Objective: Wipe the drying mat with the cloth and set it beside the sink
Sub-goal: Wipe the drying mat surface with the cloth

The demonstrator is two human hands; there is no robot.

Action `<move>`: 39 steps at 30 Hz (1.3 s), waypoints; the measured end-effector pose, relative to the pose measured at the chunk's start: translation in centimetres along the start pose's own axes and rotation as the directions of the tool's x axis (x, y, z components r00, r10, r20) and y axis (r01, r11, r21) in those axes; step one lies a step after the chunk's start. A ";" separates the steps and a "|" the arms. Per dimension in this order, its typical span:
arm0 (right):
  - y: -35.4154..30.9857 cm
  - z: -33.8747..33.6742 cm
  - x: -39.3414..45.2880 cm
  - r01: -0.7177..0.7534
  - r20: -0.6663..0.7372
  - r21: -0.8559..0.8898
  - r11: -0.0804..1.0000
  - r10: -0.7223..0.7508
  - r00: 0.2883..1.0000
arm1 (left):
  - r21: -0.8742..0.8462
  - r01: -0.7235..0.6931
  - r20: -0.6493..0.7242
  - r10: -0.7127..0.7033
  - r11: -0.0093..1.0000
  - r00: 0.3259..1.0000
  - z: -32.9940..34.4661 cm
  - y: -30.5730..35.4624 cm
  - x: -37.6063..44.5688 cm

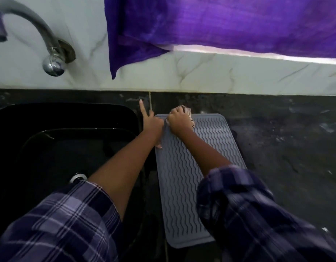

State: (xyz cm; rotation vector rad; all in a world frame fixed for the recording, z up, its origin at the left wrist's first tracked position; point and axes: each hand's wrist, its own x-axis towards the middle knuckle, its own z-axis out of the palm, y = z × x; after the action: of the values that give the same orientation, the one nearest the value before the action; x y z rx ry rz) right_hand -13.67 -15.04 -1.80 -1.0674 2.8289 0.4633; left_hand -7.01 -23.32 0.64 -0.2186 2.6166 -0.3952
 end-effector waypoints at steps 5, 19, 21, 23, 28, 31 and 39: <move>-0.3 1.5 -7.8 0.129 0.109 -0.113 0.985 -0.117 0.987 | -0.076 -0.041 0.048 0.045 0.996 0.998 -0.3 -1.2 -0.2; -1.7 1.3 -5.5 -0.027 0.000 -0.047 0.999 0.027 1.000 | -0.135 0.003 0.081 0.008 0.991 0.997 -0.4 -1.0 -0.4; -2.3 2.1 -10.9 0.027 0.062 -0.001 1.000 -0.027 0.998 | -0.114 -0.002 0.097 0.013 0.993 0.995 -0.3 -1.0 -0.3; -1.0 1.7 -14.0 0.092 0.231 0.142 0.986 -0.123 0.965 | -0.115 0.009 0.098 0.003 0.993 0.995 -0.2 -0.9 -0.2; 3.3 -4.0 -6.1 -0.049 0.236 0.351 0.935 -0.038 0.971 | -0.109 0.013 0.051 -0.008 0.994 0.999 0.1 -0.7 -0.2; 1.6 -2.7 -2.0 -0.073 0.098 0.110 0.991 0.063 0.993 | -0.110 0.015 0.060 -0.008 0.994 0.998 0.0 -0.6 -0.3; -1.2 1.2 -12.8 0.108 0.203 0.037 0.993 -0.113 0.973 | -0.118 0.014 0.072 -0.006 0.993 0.997 -0.3 -0.9 -0.6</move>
State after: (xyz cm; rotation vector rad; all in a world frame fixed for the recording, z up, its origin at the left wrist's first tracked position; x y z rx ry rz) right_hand -3.30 -7.44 -0.89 -1.0964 2.5750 0.4948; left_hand -6.54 -23.93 1.46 -0.2800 2.5719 -0.2311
